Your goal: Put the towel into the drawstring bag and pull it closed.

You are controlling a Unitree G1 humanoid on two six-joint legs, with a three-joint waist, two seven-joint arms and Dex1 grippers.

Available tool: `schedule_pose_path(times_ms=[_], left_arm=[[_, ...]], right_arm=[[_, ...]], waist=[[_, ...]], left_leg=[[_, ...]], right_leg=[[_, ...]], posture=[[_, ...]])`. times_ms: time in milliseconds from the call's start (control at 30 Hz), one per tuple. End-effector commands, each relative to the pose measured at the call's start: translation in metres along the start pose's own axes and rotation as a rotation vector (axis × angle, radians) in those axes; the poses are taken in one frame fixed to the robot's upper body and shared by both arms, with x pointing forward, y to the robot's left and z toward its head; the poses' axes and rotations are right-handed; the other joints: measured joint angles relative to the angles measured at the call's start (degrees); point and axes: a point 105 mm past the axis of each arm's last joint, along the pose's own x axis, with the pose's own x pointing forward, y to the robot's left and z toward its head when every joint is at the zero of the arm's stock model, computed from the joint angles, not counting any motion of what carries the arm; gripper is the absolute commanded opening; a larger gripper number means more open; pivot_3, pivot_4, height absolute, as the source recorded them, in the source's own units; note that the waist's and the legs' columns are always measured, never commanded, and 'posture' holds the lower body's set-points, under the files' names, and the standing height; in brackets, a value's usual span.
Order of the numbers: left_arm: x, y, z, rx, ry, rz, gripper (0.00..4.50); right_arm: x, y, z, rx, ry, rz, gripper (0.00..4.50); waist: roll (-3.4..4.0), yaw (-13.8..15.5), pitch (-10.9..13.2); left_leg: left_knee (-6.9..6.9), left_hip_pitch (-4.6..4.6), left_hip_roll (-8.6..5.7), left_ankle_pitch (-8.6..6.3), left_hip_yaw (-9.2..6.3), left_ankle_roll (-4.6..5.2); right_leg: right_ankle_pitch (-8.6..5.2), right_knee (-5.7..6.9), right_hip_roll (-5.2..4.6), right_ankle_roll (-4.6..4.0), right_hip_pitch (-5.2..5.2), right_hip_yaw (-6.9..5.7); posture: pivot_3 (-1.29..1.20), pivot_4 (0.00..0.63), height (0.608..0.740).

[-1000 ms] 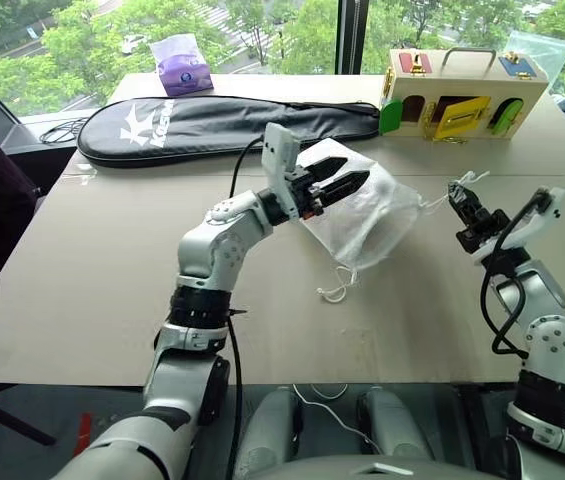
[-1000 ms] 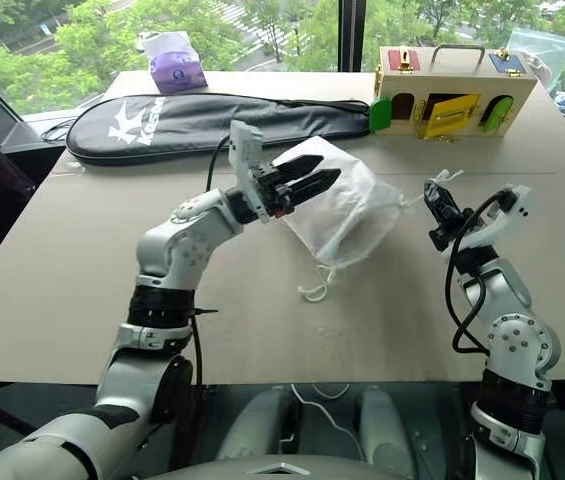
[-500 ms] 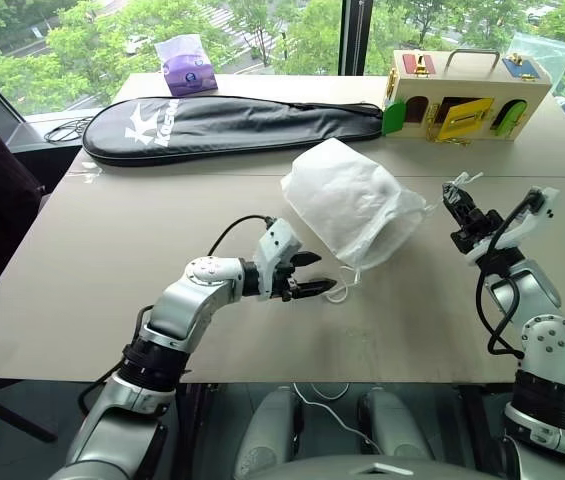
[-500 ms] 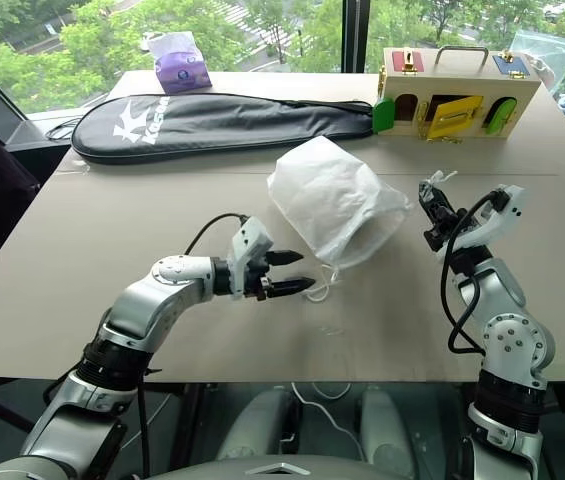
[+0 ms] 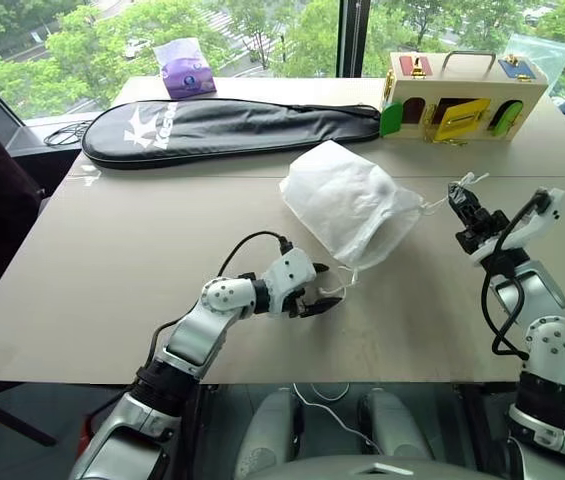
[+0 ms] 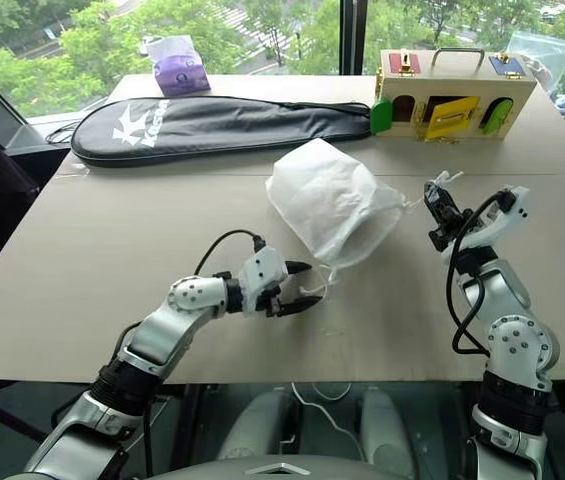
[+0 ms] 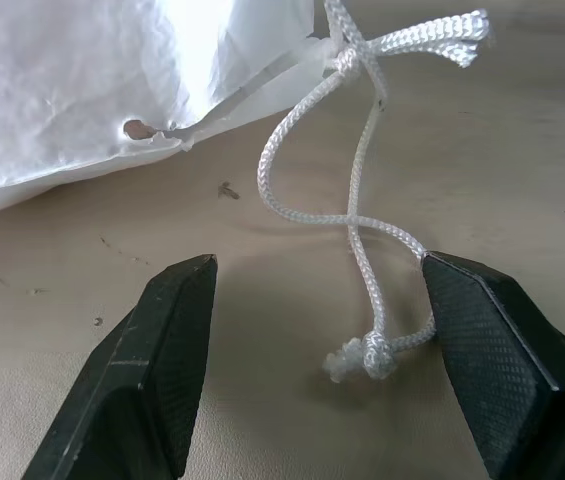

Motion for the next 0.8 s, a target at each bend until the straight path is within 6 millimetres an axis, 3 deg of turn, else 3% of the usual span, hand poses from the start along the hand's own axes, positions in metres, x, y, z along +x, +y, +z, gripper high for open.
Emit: schedule_pose_path(times_ms=[33,200,233,400,500,667,800], left_arm=[[-0.005,-0.009,-0.043,-0.008,0.132,0.011,2.5],[-0.007,-0.004,-0.044,-0.066,0.099,0.065,0.17],[-0.008,-0.001,-0.044,-0.069,0.097,0.079,0.04],[-0.021,0.025,-0.037,-0.105,0.044,0.246,0.04],[-0.037,0.052,-0.023,-0.1,-0.048,0.417,0.04],[-0.086,0.115,0.013,0.203,-0.096,0.819,0.04],[-0.135,0.16,0.057,0.395,-0.143,1.147,0.04]], right_arm=[[-0.003,0.009,0.014,-0.024,-0.057,0.032,0.0],[-0.005,0.007,0.015,-0.03,-0.059,0.025,0.0],[-0.005,0.006,0.016,-0.031,-0.059,0.024,0.0],[-0.003,0.002,0.022,-0.053,-0.073,0.01,0.0],[-0.003,-0.008,0.036,-0.072,-0.128,-0.036,0.0],[-0.001,-0.025,0.066,-0.082,-0.255,-0.11,0.0],[0.003,-0.02,0.086,-0.093,-0.338,-0.09,0.0]], waist=[[0.04,0.0,-0.1],[0.14,0.0,-0.2],[0.2,0.0,-0.2],[0.3,-0.1,-0.3],[0.29,-0.2,-0.3],[0.09,0.1,0.0],[-0.03,0.3,0.1]], left_leg=[[0.01,0.03,0.0,0.0,0.0,0.0],[-0.01,0.67,0.02,0.0,0.0,0.02],[-0.04,0.85,0.04,0.0,0.0,0.02],[-0.06,0.89,0.1,0.0,0.01,0.02],[-0.12,0.85,0.11,0.0,0.03,0.02],[-0.12,0.64,0.06,0.0,0.04,0.02],[-0.11,0.41,0.01,0.0,-0.04,0.02]], right_leg=[[0.0,-0.01,0.0,0.0,0.04,0.0],[-0.15,-0.08,-0.02,-0.22,0.68,0.01],[-0.18,-0.12,-0.04,-0.22,0.87,0.01],[-0.19,-0.15,0.0,-0.22,0.85,0.0],[-0.17,-0.15,0.01,-0.21,0.79,0.01],[-0.03,-0.17,0.01,0.01,0.62,0.01],[-0.01,-0.21,-0.01,0.02,0.51,-0.08]], posture=[[0.0,0.15,0.74],[0.0,0.15,0.74],[0.0,0.15,0.74],[0.0,0.15,0.74],[0.0,0.15,0.74],[0.0,0.15,0.74],[0.0,0.15,0.74]])
